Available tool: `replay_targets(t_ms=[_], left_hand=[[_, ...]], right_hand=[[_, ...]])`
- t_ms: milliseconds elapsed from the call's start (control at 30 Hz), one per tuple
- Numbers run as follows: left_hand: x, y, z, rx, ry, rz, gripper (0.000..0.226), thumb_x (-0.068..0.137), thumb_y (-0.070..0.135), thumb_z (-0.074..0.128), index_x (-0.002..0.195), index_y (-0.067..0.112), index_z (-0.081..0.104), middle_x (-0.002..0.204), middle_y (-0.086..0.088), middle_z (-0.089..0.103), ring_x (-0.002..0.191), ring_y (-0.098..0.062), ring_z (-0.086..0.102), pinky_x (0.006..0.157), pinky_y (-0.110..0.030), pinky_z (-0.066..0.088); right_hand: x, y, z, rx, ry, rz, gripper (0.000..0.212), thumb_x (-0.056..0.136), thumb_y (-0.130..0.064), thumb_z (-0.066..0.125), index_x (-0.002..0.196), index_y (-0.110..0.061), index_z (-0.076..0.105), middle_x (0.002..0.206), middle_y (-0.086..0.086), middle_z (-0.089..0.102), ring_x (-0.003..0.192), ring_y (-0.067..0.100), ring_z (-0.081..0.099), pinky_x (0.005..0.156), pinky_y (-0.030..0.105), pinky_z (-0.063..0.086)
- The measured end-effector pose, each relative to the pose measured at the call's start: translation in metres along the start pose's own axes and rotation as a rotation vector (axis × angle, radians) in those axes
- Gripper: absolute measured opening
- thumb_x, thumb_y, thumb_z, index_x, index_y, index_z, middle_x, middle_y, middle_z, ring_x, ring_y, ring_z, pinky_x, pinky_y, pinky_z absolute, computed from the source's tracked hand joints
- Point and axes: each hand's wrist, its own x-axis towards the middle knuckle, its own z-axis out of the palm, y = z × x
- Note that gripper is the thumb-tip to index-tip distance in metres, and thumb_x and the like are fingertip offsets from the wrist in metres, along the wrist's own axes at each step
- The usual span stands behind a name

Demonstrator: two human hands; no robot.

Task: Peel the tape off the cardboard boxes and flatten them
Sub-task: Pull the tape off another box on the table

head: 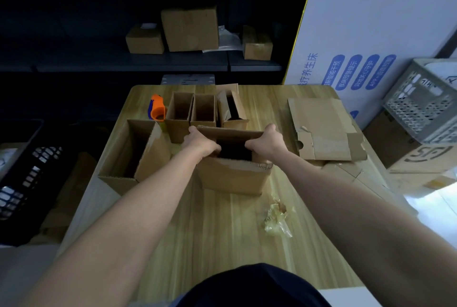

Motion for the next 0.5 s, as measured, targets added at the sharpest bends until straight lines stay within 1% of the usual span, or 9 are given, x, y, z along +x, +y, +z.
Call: replay_targets(t_ms=[67, 100, 133, 200, 233, 300, 333, 433, 500], left_hand=[[0.005, -0.003, -0.007, -0.057, 0.030, 0.016, 0.065, 0.076, 0.028, 0.075, 0.131, 0.013, 0.042, 0.119, -0.010, 0.056, 0.109, -0.030, 0.057, 0.078, -0.036, 0.047], [0.008, -0.005, -0.010, -0.119, 0.037, 0.025, 0.050, 0.078, 0.028, 0.073, 0.121, 0.012, 0.051, 0.111, -0.008, 0.060, 0.104, -0.028, 0.059, 0.076, -0.034, 0.048], [0.011, -0.008, -0.013, -0.198, 0.046, 0.037, 0.034, 0.080, 0.027, 0.070, 0.109, 0.013, 0.058, 0.102, -0.006, 0.062, 0.099, -0.027, 0.060, 0.075, -0.034, 0.049], [0.013, -0.012, -0.017, -0.370, 0.064, 0.047, 0.011, 0.086, 0.026, 0.064, 0.091, 0.017, 0.060, 0.091, -0.004, 0.064, 0.093, -0.025, 0.063, 0.074, -0.035, 0.052], [0.012, -0.014, -0.018, -0.468, 0.064, 0.035, 0.008, 0.089, 0.025, 0.060, 0.090, 0.018, 0.061, 0.091, -0.004, 0.064, 0.092, -0.025, 0.064, 0.071, -0.034, 0.055], [0.008, -0.014, -0.018, -0.656, 0.046, 0.005, 0.011, 0.094, 0.023, 0.054, 0.099, 0.017, 0.062, 0.095, -0.005, 0.065, 0.089, -0.022, 0.064, 0.062, -0.030, 0.058], [0.005, -0.012, -0.016, -0.707, 0.051, 0.000, 0.013, 0.096, 0.022, 0.052, 0.102, 0.017, 0.062, 0.096, -0.005, 0.065, 0.089, -0.022, 0.064, 0.063, -0.031, 0.058], [-0.003, -0.001, -0.010, -0.706, 0.104, 0.009, 0.016, 0.097, 0.021, 0.048, 0.095, 0.017, 0.063, 0.095, -0.005, 0.064, 0.094, -0.024, 0.062, 0.085, -0.041, 0.054], [-0.009, 0.005, -0.012, -0.734, 0.098, 0.003, 0.017, 0.097, 0.023, 0.046, 0.090, 0.019, 0.062, 0.094, -0.004, 0.065, 0.095, -0.023, 0.062, 0.089, -0.041, 0.052]], right_hand=[[0.000, -0.004, -0.006, 0.123, 0.003, -0.009, 0.064, 0.079, -0.023, 0.070, 0.132, -0.009, 0.035, 0.104, 0.007, 0.054, 0.081, 0.017, 0.058, 0.056, 0.027, 0.051], [0.001, -0.006, -0.010, 0.173, -0.003, -0.020, 0.063, 0.081, -0.021, 0.067, 0.135, -0.009, 0.037, 0.110, 0.009, 0.056, 0.088, 0.020, 0.060, 0.067, 0.032, 0.056], [0.001, -0.006, -0.014, 0.199, -0.021, -0.037, 0.059, 0.084, -0.020, 0.065, 0.136, -0.010, 0.040, 0.114, 0.009, 0.057, 0.095, 0.022, 0.060, 0.079, 0.036, 0.056], [-0.001, -0.004, -0.019, 0.211, -0.083, -0.068, 0.047, 0.087, -0.022, 0.063, 0.132, -0.013, 0.049, 0.113, 0.007, 0.059, 0.100, 0.021, 0.059, 0.088, 0.037, 0.053], [-0.004, -0.003, -0.019, 0.221, -0.122, -0.079, 0.043, 0.088, -0.026, 0.063, 0.129, -0.014, 0.052, 0.111, 0.005, 0.060, 0.101, 0.021, 0.059, 0.090, 0.037, 0.051], [-0.012, -0.001, -0.013, 0.251, -0.200, -0.100, 0.042, 0.088, -0.039, 0.062, 0.123, -0.017, 0.056, 0.108, 0.001, 0.063, 0.102, 0.018, 0.059, 0.094, 0.039, 0.049], [-0.016, -0.002, -0.008, 0.269, -0.241, -0.111, 0.045, 0.087, -0.046, 0.060, 0.122, -0.017, 0.055, 0.108, 0.001, 0.064, 0.102, 0.018, 0.060, 0.095, 0.041, 0.049], [-0.021, -0.009, 0.006, 0.338, -0.294, -0.106, 0.059, 0.087, -0.059, 0.049, 0.125, -0.013, 0.055, 0.115, 0.004, 0.063, 0.104, 0.021, 0.060, 0.095, 0.040, 0.048], [-0.019, -0.012, 0.010, 0.359, -0.209, -0.100, 0.056, 0.091, -0.057, 0.045, 0.123, -0.012, 0.057, 0.116, 0.004, 0.063, 0.102, 0.018, 0.060, 0.087, 0.032, 0.049]])
